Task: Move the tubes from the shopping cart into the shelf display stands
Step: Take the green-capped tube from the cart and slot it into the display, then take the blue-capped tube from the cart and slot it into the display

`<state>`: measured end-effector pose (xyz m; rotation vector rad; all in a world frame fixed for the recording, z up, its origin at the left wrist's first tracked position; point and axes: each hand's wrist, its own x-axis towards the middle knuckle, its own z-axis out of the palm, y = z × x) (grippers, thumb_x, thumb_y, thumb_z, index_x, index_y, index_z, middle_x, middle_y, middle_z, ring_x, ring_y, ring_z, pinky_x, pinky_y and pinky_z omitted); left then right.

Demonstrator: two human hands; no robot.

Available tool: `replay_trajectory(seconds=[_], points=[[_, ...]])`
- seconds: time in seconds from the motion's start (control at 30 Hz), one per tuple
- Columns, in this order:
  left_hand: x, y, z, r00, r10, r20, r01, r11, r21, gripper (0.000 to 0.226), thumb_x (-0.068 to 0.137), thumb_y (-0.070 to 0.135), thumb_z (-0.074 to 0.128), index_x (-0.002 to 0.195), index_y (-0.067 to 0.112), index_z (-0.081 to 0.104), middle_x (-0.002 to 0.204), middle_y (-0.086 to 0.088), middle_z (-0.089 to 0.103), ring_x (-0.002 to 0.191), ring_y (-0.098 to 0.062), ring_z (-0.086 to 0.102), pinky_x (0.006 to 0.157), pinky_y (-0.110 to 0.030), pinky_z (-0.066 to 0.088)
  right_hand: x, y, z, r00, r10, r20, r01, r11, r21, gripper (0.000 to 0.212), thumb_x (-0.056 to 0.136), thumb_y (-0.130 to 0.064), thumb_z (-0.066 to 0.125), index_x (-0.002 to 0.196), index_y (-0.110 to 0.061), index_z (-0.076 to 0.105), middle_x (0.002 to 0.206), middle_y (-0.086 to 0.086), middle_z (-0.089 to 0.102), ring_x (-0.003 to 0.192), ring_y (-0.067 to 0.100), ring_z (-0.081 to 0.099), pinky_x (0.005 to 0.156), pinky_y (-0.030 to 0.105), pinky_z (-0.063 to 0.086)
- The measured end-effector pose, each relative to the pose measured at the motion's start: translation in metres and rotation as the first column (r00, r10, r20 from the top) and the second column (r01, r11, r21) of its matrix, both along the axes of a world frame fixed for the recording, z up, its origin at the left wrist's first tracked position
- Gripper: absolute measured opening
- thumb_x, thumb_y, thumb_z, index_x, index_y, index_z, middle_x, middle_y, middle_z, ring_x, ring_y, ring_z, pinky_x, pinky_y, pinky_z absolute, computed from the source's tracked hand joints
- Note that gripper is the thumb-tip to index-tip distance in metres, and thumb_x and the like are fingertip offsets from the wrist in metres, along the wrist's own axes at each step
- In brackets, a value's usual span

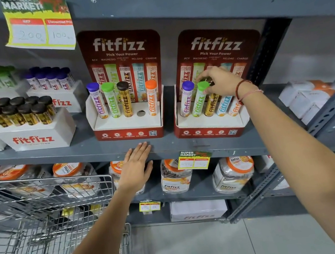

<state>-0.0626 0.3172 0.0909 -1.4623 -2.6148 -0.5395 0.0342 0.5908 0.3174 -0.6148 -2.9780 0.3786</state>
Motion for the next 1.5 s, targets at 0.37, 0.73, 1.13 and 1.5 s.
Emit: replay_trajectory(seconds=[0.37, 0.73, 1.13, 1.5], points=[[0.004, -0.02, 0.021, 0.995, 0.08, 0.056, -0.09, 0.975, 0.203, 0.03, 0.089, 0.016, 0.056, 0.117, 0.008, 0.059, 0.116, -0.011, 0.064, 0.11, -0.029, 0.055, 0.098, -0.044, 0.035, 0.006, -0.043, -0.022, 0.893, -0.007, -0.45, 0.041, 0.997, 0.066, 0.027, 0.087, -0.012, 0.059, 0.114, -0.01, 0.061, 0.116, 0.01, 0.061, 0.114, 0.025, 0.052, 0.095, 0.027, 0.036], [0.016, -0.175, 0.015, 0.858, 0.464, 0.218, -0.509, 0.826, 0.242, 0.034, 0.088, 0.026, 0.042, 0.097, 0.005, 0.067, 0.094, -0.015, 0.068, 0.082, -0.031, 0.062, 0.067, -0.037, 0.05, -0.059, -0.214, -0.119, 0.871, 0.32, -0.373, -0.407, 0.895, -0.182, 0.012, 0.084, -0.01, 0.059, 0.092, -0.008, 0.068, 0.092, 0.01, 0.07, 0.085, 0.024, 0.064, 0.079, 0.035, 0.053], [0.068, -0.285, -0.057, 0.545, 0.76, 0.354, -0.81, 0.587, -0.011, 0.025, 0.085, 0.017, 0.049, 0.095, 0.003, 0.067, 0.091, -0.019, 0.068, 0.086, -0.037, 0.06, 0.074, -0.042, 0.049, -0.103, -0.357, -0.292, 0.787, 0.575, 0.224, -0.428, 0.77, -0.474, 0.013, 0.082, -0.007, 0.058, 0.091, -0.004, 0.067, 0.091, 0.018, 0.07, 0.086, 0.033, 0.065, 0.081, 0.043, 0.055], [0.069, -0.288, -0.094, 0.539, 0.815, 0.214, -0.811, 0.57, -0.13, 0.019, 0.088, 0.014, 0.055, 0.099, 0.003, 0.065, 0.093, -0.015, 0.068, 0.091, -0.034, 0.058, 0.069, -0.039, 0.049, -0.144, -0.389, -0.441, 0.703, 0.327, 0.632, -0.125, 0.931, -0.342, 0.044, 0.086, -0.018, 0.062, 0.124, 0.0, 0.051, 0.131, 0.021, 0.052, 0.116, 0.035, 0.055, 0.093, 0.037, 0.048]])
